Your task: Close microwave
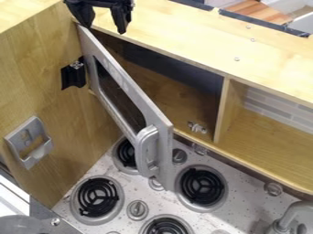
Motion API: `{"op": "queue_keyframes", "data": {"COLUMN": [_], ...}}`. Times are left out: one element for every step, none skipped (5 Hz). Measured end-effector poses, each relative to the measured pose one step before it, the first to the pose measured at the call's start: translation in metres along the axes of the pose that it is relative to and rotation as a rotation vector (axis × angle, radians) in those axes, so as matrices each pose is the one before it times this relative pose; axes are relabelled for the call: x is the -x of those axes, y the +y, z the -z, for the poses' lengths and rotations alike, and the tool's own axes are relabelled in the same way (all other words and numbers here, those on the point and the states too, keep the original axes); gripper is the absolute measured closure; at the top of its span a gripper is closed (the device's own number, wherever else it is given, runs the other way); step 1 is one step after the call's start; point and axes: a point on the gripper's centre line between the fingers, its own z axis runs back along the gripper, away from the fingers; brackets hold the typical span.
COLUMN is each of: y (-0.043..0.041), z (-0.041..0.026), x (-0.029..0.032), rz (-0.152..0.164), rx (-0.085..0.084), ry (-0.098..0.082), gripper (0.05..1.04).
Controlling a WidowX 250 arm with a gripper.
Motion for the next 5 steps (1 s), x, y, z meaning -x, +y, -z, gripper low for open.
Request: {"op": "queue_keyframes", "data": {"y": [-0.00099, 0.00906, 0.00879, 0.00519, 0.00055], "z": [0.00788, 0.00849, -0.00076, -0.00394, -0.00059], "x": [0.006, 0.01226, 0.01488, 0.0218, 0.02264], "rz": [-0.0043, 0.088, 0.0644, 0.0631, 0.0663], "rx": [0.0072, 0.0093, 0.0015, -0.0162, -0.0228], "ry": [0.0297, 0.0055, -0.0164, -0.0191, 0.0093], "gripper": [0.085, 0.085, 0.085, 0.085, 0.085]}}
